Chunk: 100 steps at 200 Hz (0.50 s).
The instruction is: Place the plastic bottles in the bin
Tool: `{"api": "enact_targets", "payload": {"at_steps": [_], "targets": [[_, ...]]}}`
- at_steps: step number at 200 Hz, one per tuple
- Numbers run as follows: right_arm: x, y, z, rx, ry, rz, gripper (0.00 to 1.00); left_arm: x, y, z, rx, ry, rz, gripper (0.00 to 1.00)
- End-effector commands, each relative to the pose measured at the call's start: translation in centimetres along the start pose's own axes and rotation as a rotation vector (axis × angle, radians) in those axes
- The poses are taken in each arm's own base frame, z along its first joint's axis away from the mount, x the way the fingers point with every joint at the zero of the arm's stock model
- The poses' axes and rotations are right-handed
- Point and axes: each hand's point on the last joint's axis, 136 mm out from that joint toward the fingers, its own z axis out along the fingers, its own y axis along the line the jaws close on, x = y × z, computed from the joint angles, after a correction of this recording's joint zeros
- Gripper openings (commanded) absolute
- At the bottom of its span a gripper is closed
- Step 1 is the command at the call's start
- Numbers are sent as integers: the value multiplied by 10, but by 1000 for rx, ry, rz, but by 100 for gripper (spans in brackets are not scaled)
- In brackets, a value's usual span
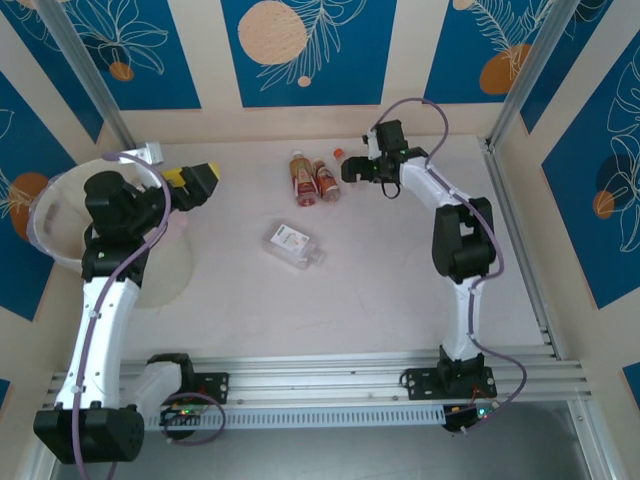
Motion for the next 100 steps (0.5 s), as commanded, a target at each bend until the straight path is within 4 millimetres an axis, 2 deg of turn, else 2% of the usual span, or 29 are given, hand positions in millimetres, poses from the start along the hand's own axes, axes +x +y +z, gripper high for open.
{"api": "enact_targets", "payload": {"at_steps": [1, 42, 59, 100], "targets": [[7, -9, 9, -7, 112, -167, 94, 1, -12, -7, 34, -3, 52, 100], [7, -16, 46, 26, 177, -292, 92, 6, -7, -6, 19, 8, 42, 100], [10, -18, 56, 35, 198, -321, 84, 7, -6, -5, 19, 14, 37, 100], [25, -8, 75, 25, 237, -387, 83, 9, -2, -1, 12, 24, 27, 100]]}}
